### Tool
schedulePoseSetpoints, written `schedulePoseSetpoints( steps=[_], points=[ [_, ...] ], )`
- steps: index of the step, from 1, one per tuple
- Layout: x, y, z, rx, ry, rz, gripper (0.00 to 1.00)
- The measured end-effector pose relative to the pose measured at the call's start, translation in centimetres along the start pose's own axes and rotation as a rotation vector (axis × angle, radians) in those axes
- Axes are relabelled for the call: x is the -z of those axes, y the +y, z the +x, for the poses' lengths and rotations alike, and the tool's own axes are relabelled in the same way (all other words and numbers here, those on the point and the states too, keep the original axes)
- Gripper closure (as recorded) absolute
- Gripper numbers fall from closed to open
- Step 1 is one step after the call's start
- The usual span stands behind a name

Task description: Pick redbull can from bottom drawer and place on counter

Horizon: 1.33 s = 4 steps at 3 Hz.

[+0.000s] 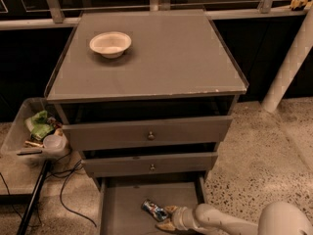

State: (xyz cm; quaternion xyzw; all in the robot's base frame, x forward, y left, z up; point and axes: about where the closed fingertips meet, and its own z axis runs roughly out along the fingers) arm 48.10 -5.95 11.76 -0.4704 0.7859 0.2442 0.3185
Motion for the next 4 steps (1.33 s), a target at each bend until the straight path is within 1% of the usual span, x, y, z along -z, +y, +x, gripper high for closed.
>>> schedulePoseSetpoints(
  steps=[2, 3, 4],
  points=[
    [0.0, 0.0, 0.0, 0.000, 0.000, 0.000, 0.88],
    [0.6, -1.7, -0.2, 0.002, 0.032, -0.010, 1.00],
    [3.5, -4.5, -1.4, 0.018, 0.017, -0.011, 1.00]
  ],
)
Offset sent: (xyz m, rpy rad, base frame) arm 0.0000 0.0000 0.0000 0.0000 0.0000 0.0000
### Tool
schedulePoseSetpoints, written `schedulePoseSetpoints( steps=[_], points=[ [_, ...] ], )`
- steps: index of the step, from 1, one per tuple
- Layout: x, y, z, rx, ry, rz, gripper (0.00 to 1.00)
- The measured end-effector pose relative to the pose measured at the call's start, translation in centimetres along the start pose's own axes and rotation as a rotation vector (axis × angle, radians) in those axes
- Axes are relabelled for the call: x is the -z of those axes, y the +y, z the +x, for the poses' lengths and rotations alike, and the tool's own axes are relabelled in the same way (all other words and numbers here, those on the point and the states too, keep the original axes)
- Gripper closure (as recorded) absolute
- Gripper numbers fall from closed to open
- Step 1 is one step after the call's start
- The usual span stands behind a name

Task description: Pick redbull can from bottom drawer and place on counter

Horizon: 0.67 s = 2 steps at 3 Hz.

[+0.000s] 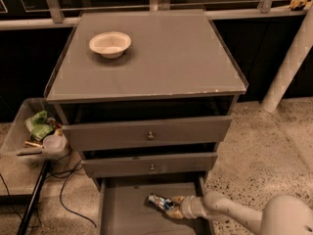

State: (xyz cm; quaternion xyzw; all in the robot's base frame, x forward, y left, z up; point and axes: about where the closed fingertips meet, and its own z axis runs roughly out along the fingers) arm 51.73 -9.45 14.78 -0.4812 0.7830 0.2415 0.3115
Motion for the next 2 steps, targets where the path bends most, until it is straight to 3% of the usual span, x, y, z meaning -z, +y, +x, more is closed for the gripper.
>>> schedulePoseSetpoints(
  steps=[1, 2],
  points=[
    [4.6, -1.0, -1.7, 0.025, -0.069, -0.025, 1.00],
    [9.5, -0.6, -2.9, 0.075, -0.083, -0.041, 1.00]
  ],
)
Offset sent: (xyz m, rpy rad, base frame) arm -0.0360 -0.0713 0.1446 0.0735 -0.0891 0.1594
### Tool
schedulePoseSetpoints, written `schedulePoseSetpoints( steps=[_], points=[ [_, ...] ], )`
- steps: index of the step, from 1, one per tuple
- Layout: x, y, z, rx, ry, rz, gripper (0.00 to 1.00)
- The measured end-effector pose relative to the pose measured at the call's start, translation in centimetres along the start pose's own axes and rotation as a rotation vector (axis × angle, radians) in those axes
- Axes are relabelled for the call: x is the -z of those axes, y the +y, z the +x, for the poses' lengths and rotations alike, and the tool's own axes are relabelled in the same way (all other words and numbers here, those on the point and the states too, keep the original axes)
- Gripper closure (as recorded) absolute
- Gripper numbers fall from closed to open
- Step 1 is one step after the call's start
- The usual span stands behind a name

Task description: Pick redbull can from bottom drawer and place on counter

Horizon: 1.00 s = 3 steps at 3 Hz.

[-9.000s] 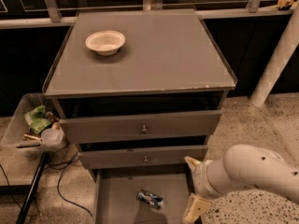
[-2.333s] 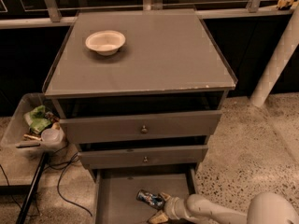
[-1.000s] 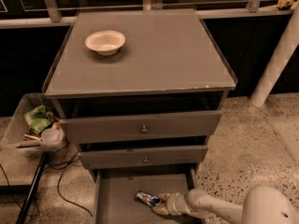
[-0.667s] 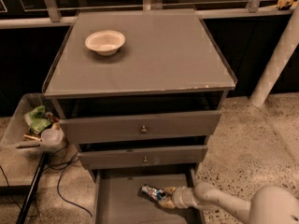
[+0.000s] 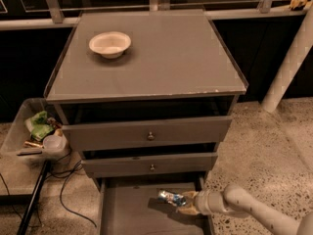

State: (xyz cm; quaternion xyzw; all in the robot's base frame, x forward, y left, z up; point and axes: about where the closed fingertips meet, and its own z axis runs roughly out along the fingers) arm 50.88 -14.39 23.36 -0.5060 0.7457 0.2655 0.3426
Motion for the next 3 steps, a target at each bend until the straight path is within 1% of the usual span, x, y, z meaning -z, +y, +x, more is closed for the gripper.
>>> schedulePoseSetpoints(
  steps=[1, 2, 3],
  points=[
    [3.9, 2.1, -1.9, 0.072, 0.048, -0.023, 1.00],
    [6.9, 3.6, -4.7, 0.153, 0.151, -0.015, 1.00],
    [8.7, 4.4, -8.4, 0.200, 0.227, 0.003, 1.00]
  ],
)
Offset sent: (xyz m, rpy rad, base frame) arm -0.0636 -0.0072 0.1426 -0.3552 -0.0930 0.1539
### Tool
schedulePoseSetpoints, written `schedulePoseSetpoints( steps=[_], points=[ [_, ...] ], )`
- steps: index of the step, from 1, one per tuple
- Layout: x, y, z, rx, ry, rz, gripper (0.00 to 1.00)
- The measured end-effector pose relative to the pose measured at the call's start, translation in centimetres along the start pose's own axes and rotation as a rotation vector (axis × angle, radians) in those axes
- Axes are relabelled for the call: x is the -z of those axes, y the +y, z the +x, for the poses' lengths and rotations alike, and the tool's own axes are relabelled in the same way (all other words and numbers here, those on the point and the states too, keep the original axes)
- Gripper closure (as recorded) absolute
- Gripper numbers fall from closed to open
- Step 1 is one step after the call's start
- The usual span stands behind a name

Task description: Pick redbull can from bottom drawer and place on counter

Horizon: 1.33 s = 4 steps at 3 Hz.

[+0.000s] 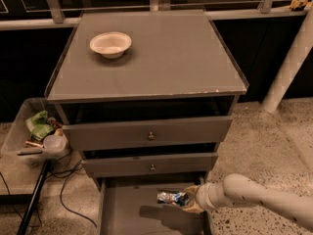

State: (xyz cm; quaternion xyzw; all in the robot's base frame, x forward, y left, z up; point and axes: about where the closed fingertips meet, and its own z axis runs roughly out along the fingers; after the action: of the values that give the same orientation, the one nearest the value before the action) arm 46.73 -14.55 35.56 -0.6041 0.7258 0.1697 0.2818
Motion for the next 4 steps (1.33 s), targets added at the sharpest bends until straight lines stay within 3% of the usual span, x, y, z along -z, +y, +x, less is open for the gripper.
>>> schedulePoseSetpoints(
  steps=[1, 2, 3, 4],
  points=[
    [3.3, -1.5, -2.1, -0.001, 0.009, 0.018, 1.00],
    [8.2, -3.9, -4.0, -0.031, -0.052, 0.019, 1.00],
    [8.2, -3.9, -4.0, -0.031, -0.052, 0.019, 1.00],
    [10.5, -4.2, -4.8, -0.024, -0.023, 0.056, 1.00]
  ],
)
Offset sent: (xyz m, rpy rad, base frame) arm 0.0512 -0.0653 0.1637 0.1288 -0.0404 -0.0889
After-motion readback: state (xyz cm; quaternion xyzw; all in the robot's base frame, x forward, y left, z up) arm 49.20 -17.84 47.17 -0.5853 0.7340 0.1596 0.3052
